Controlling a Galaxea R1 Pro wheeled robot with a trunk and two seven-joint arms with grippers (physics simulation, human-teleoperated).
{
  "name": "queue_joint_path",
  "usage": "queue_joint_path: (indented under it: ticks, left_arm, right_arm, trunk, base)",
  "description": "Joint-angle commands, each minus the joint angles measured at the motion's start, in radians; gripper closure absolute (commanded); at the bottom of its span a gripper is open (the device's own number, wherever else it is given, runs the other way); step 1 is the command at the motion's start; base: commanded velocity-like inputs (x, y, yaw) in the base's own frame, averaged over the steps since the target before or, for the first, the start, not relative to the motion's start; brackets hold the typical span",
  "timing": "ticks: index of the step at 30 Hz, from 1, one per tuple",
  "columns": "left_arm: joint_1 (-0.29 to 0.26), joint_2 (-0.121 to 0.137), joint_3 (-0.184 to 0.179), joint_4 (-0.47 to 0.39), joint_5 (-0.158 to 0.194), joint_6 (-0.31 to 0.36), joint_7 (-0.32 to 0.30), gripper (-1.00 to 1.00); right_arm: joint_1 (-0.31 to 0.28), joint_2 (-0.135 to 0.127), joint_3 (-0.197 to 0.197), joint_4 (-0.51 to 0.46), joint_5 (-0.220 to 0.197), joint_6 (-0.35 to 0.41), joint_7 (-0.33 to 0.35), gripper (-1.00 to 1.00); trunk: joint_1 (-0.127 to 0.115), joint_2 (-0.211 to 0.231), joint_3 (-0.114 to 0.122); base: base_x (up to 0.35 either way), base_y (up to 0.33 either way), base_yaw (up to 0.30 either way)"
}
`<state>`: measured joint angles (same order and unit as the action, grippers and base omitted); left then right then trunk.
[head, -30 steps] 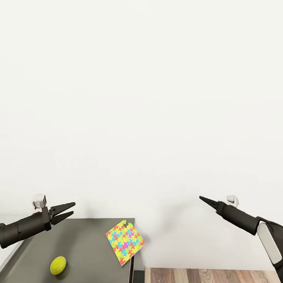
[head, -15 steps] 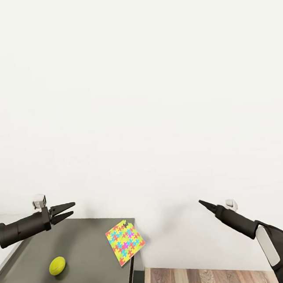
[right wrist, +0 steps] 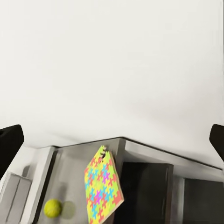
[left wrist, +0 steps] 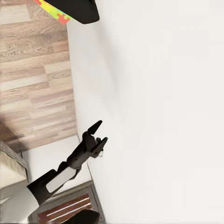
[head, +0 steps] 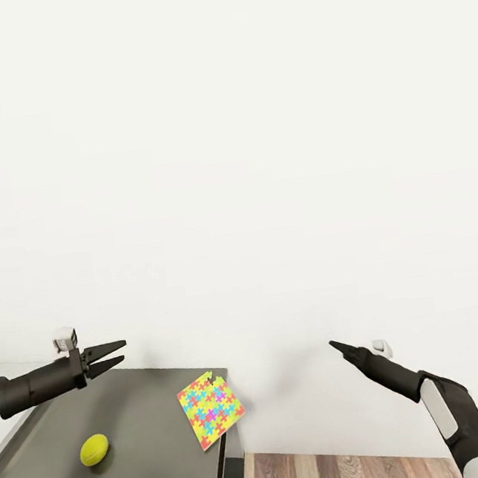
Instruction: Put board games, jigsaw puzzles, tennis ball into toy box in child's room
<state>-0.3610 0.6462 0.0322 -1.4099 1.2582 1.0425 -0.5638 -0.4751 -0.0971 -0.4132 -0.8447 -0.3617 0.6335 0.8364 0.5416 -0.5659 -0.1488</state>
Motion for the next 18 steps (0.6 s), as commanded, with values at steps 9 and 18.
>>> queue_joint_path:
  ticks: [9, 18]
  left_arm:
    - [-0.001, 0.001, -0.006, 0.000, 0.037, 0.005, -0.005, -1.00]
    - [-0.001, 0.002, -0.005, 0.000, 0.042, 0.005, -0.005, -1.00]
  right_arm:
    - [-0.095, -0.002, 0.001, 0.193, 0.002, 0.002, -0.023, -1.00]
    - [-0.104, 0.004, -0.002, 0.217, -0.009, -0.007, -0.024, -1.00]
  trunk:
    - [0.035, -0.065, -0.030]
    - [0.069, -0.128, -0.058]
  base:
    - [-0.116, 0.000, 0.000]
    - [-0.048, 0.000, 0.000]
